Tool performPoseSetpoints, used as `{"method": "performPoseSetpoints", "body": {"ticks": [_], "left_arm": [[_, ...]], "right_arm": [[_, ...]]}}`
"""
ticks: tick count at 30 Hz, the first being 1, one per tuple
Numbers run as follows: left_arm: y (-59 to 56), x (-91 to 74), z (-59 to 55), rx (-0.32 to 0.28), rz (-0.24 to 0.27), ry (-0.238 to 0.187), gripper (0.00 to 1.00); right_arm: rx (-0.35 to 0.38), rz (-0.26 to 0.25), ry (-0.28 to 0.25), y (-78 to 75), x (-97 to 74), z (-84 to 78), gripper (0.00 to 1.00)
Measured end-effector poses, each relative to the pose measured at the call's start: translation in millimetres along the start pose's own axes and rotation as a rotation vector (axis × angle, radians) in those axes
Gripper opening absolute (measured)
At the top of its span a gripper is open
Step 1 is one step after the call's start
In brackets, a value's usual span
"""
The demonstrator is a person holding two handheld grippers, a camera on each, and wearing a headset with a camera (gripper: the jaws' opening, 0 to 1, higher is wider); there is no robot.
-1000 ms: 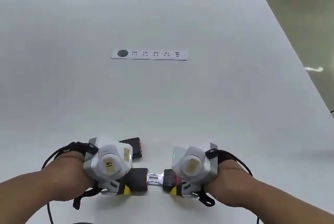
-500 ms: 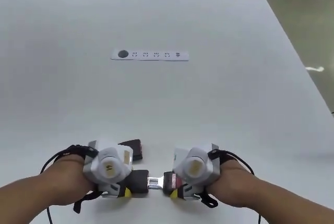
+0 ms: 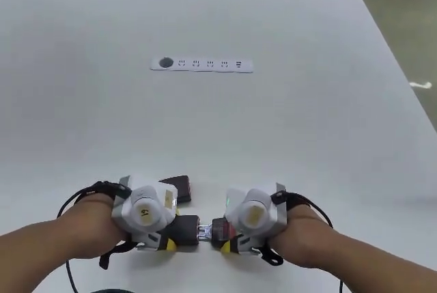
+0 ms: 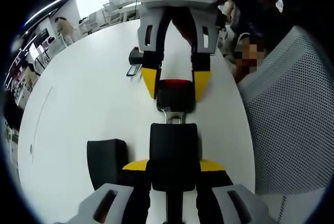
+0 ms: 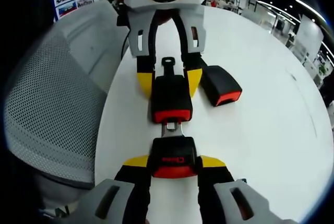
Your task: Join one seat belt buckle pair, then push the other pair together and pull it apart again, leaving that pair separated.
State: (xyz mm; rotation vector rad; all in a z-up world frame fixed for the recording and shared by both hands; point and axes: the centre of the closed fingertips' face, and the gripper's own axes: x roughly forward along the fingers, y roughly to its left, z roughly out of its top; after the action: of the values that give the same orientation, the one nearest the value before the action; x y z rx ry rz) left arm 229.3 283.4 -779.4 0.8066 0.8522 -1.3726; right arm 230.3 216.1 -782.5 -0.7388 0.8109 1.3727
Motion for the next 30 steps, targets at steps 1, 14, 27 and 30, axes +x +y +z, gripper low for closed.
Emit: {"method": "performPoseSetpoints", "body": {"ticks": [1, 14, 27, 30], "left_arm": [[0.5, 0.5, -0.9, 0.001, -0.002, 0.001, 0.34], [0.3, 1.1, -3.5, 0.008, -0.002, 0.009, 0.33], [1.4, 3.2, -7.3, -0.003, 0.001, -0.026, 0.34], [1.2, 3.0, -6.8, -0.018, 0.013, -0.035, 0.33]], "right_arm": [[0.0, 0.001, 0.003, -0.5, 0.7, 0.9, 0.3], [0.016, 0.007, 0.03, -3.0, 10.6, 8.9, 0.29], [0.008, -0.005, 0.015, -8.0, 14.3, 12.6, 0.3], [0.021, -0.003, -0.003, -5.6, 11.7, 15.7, 0.3]]}}
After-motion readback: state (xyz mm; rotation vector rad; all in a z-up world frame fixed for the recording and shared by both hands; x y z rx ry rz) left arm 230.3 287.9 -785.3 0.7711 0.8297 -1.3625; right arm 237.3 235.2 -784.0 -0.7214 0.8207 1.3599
